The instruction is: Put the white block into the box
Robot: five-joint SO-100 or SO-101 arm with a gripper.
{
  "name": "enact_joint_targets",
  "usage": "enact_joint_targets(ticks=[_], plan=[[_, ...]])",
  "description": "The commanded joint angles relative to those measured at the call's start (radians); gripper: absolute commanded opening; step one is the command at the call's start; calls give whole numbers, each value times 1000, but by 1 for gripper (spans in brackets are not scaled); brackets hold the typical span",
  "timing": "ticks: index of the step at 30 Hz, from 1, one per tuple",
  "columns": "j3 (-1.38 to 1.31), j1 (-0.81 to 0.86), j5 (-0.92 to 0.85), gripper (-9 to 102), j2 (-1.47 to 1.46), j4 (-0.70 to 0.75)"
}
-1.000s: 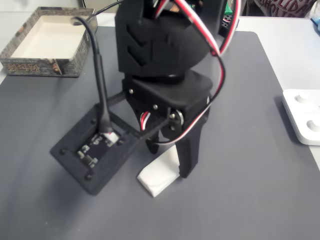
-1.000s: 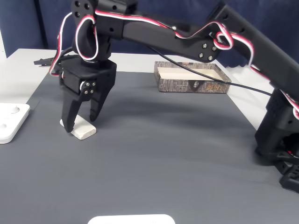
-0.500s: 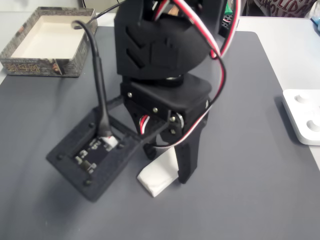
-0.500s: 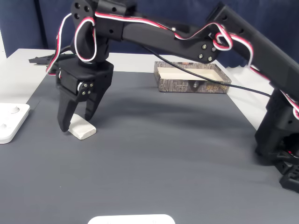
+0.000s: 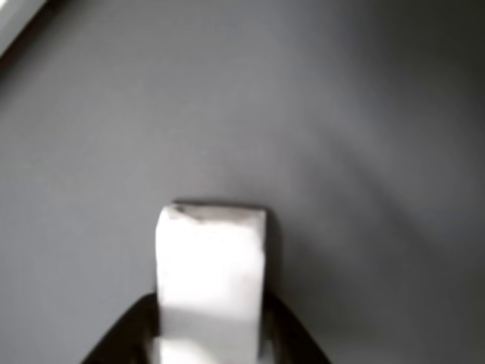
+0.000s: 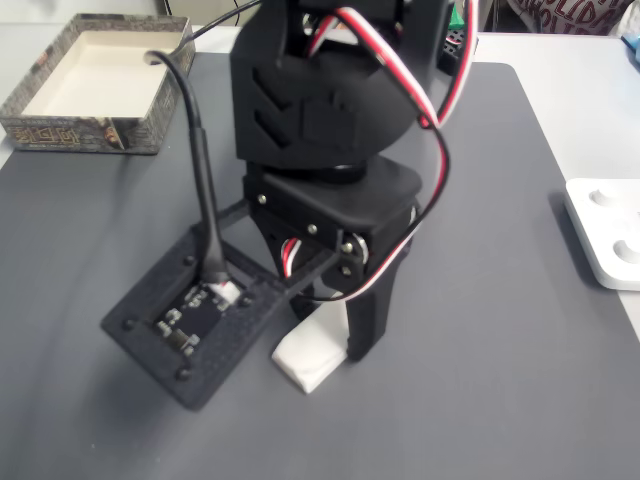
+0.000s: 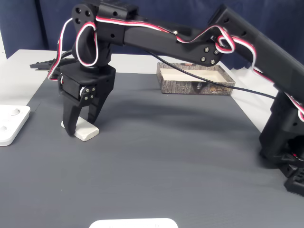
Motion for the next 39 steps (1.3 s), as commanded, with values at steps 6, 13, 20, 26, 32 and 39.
enact_joint_targets(ticks=[6, 13, 20, 26, 32, 39], plan=[[-63, -5, -11, 3, 6, 18], [-66, -6, -3, -2, 6, 43], [-66, -6, 0, -2, 18, 46], [-35, -5, 21, -2, 106, 71], [44, 0, 38, -2, 235, 87], [167, 14, 25, -2, 396, 101]])
